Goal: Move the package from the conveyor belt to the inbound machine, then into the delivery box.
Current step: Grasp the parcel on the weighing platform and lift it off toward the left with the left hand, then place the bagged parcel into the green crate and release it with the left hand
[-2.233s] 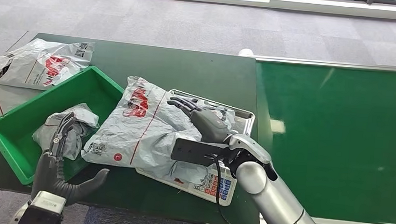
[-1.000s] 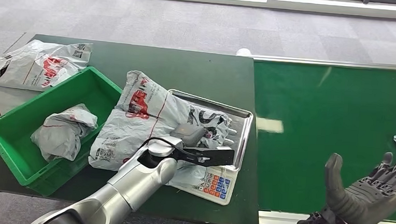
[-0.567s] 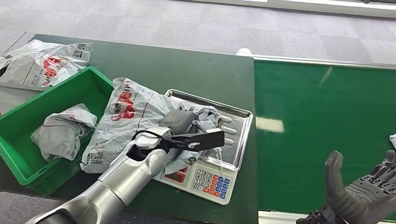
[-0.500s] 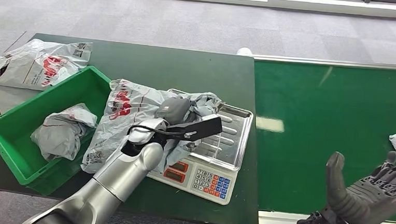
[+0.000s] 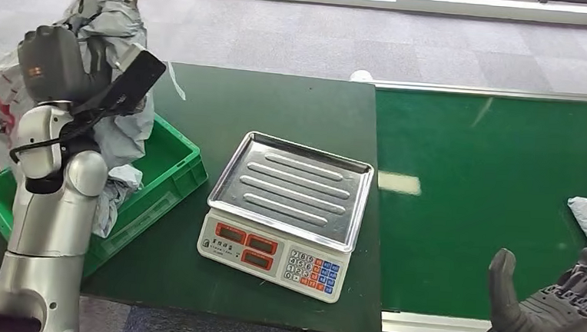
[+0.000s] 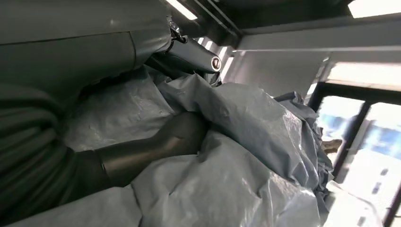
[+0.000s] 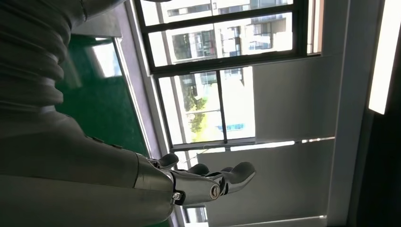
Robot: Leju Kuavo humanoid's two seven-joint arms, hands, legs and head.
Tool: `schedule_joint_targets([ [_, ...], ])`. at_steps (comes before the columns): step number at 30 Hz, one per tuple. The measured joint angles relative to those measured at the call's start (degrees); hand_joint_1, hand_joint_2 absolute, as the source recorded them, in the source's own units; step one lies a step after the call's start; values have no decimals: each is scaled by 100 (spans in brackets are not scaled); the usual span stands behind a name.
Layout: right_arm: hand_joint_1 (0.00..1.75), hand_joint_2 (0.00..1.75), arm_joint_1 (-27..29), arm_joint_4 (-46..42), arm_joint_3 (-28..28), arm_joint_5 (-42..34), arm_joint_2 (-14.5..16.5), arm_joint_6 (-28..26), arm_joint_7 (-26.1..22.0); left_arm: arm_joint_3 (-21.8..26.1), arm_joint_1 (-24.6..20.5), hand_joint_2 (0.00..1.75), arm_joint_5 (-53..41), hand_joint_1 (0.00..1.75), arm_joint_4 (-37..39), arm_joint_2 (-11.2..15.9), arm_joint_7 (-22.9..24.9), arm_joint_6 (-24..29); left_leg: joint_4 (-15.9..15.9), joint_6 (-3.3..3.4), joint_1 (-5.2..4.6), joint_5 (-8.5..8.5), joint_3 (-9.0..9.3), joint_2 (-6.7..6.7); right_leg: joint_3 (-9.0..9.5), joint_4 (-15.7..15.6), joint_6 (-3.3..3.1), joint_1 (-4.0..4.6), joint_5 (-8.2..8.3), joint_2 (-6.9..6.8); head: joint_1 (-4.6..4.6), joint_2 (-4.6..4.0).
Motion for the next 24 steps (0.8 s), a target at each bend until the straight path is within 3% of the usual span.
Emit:
schedule_joint_targets([
  [4, 0, 175, 73, 34, 51, -86, -123, 5, -4, 471, 43, 175, -118, 175, 535, 495, 95, -148, 0, -9, 2, 8, -6, -1, -9, 1, -9, 4, 7, -1, 0, 0],
  [8, 0, 175, 93, 59, 56, -97, -179, 6, -7, 646, 57, 175, -143, 175, 789, 741, 126, -165, 0, -9, 5, 8, -10, -8, -8, 2, -9, 2, 6, -7, 0, 0],
  [9, 0, 175, 91, 63, 62, -96, -187, 8, 0, 659, 61, 175, -204, 147, 834, 764, 188, -194, 1, -8, 5, 8, -11, -9, -9, 2, -9, 1, 7, -7, 0, 0],
  [12, 0, 175, 68, 80, 121, -80, -216, 55, 56, 674, 95, 175, -556, 16, 1039, 775, 436, -364, 1, -6, 3, 6, -12, -8, -9, 2, -9, -3, 7, -6, -1, 0],
  [13, 0, 175, 54, 89, 150, -68, -227, 81, 80, 695, 107, 175, -645, 0, 1156, 775, 466, -410, 1, -6, 2, 6, -11, -8, -9, 2, -9, -3, 7, -6, 0, 0],
  [16, 0, 175, 9, 129, 238, -8, -252, 135, 127, 840, 133, 175, -576, 0, 1614, 767, 297, -441, 1, -7, 1, 7, -10, -6, -10, 1, -9, 1, 7, -5, 0, 0],
  [19, 0, 175, 1, 174, 310, 25, -277, 141, 163, 1020, 243, 175, -65, 0, 1816, 695, -181, -392, 1, -9, 1, 8, -10, -7, -11, 2, -10, 4, 7, -6, -1, 0],
  [24, 0, 175, 5, 244, 394, 13, -325, 167, 251, 1156, 609, 175, 773, 0, 1234, 463, -644, -378, 1, -9, 1, 7, -14, -7, -14, 2, -10, 3, 7, -5, -1, 0],
])
